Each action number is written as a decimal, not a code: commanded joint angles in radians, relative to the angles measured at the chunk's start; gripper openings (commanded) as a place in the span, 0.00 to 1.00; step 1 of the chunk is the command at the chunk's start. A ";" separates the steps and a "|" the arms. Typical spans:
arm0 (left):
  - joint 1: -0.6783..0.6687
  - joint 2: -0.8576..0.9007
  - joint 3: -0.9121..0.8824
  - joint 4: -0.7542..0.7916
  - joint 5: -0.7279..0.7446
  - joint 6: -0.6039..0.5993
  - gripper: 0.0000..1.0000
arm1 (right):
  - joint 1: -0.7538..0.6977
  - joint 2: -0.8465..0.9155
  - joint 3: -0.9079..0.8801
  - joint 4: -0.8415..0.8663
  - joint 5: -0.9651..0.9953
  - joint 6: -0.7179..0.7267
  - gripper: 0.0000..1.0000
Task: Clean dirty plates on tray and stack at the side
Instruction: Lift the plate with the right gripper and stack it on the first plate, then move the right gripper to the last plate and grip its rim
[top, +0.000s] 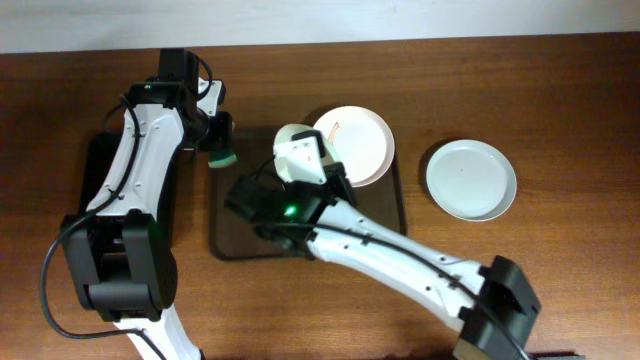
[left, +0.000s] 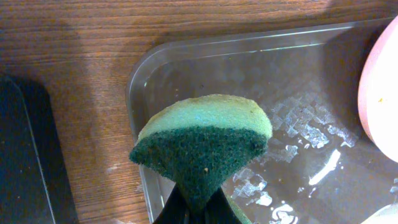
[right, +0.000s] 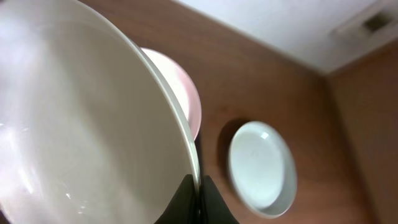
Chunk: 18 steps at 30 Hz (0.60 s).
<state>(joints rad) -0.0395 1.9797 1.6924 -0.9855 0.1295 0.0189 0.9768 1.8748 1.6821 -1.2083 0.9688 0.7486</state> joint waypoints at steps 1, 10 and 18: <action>0.005 0.018 0.010 0.001 -0.003 -0.007 0.01 | -0.207 -0.127 0.024 0.001 -0.417 0.048 0.04; 0.005 0.018 0.010 0.001 -0.003 -0.007 0.00 | -1.116 -0.167 -0.003 -0.057 -0.905 -0.188 0.04; 0.005 0.018 0.010 0.001 -0.003 -0.007 0.00 | -1.239 -0.167 -0.459 0.254 -0.883 -0.214 0.04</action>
<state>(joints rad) -0.0395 1.9808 1.6924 -0.9848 0.1226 0.0189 -0.2661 1.7203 1.2594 -0.9764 0.0891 0.5419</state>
